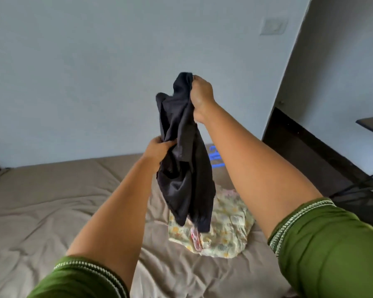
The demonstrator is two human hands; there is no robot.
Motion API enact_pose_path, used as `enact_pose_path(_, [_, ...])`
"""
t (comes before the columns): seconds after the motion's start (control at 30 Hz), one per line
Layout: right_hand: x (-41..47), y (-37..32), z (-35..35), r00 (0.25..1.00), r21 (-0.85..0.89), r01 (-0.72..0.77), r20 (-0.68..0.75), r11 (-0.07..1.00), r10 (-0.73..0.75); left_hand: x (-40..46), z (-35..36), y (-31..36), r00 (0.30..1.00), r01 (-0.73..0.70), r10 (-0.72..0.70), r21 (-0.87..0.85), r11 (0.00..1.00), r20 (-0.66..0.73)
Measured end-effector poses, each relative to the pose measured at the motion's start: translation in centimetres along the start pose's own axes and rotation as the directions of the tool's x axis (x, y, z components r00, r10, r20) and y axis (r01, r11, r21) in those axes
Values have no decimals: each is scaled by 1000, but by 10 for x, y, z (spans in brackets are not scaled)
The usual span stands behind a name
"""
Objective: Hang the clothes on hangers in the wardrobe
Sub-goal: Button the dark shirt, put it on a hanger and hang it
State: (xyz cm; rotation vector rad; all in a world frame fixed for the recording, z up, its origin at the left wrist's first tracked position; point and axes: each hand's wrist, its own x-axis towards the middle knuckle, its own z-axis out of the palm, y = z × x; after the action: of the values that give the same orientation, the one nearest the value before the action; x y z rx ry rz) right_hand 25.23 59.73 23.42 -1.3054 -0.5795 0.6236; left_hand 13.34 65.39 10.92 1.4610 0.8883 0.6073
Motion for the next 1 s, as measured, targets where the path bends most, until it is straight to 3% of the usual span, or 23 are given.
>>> enact_pose_path(0.1, [5,-11,32,988,-99,68,143,993,-53,-3,-41,33,1000,-18,16,-140,990,-14])
enact_pose_path(0.2, [16,-6,66,901,-361,230,431,904,-57,-6,-88,62,991,-45,6,-283,958,-135])
enact_pose_path(0.27, [22,-3,90,818,-613,400,575,681,37,-5,-119,78,994,-43,-4,-417,908,-113])
enact_pose_path(0.33, [27,-10,120,773,-709,559,633,429,41,-7,-152,98,992,-129,118,-466,875,-54])
enact_pose_path(0.37, [30,-14,136,766,-703,600,642,382,-20,-8,-172,109,979,-181,202,-443,878,0])
enact_pose_path(0.4, [33,-20,150,768,-679,611,634,406,-95,-8,-192,118,961,-221,267,-398,890,64])
enact_pose_path(0.47, [38,-30,174,776,-569,589,595,574,-207,-4,-232,130,939,-245,311,-354,903,144])
enact_pose_path(0.53, [38,-42,195,799,-388,492,556,779,-228,15,-264,134,934,-347,356,-257,902,-10])
enact_pose_path(0.6, [36,-52,219,844,-201,360,486,911,-227,35,-288,134,856,-452,458,82,888,-239])
enact_pose_path(0.67, [38,-59,241,868,-89,295,440,951,-228,43,-297,137,855,-480,510,231,847,-96])
enact_pose_path(0.73, [40,-62,258,877,-3,243,428,970,-218,51,-299,146,883,-467,464,221,856,72])
enact_pose_path(0.8, [43,-63,269,875,48,213,434,976,-213,57,-301,156,892,-445,448,276,852,56])
enact_pose_path(0.87, [50,-60,269,869,-28,297,423,955,-258,63,-306,168,879,-430,475,371,823,-34])
enact_pose_path(0.93, [56,-55,264,833,-272,458,465,847,-301,70,-317,182,824,-392,544,537,747,-156])
enact_pose_path(1.0, [62,-49,257,793,-534,595,510,600,-333,74,-327,198,700,-299,672,756,582,-240])
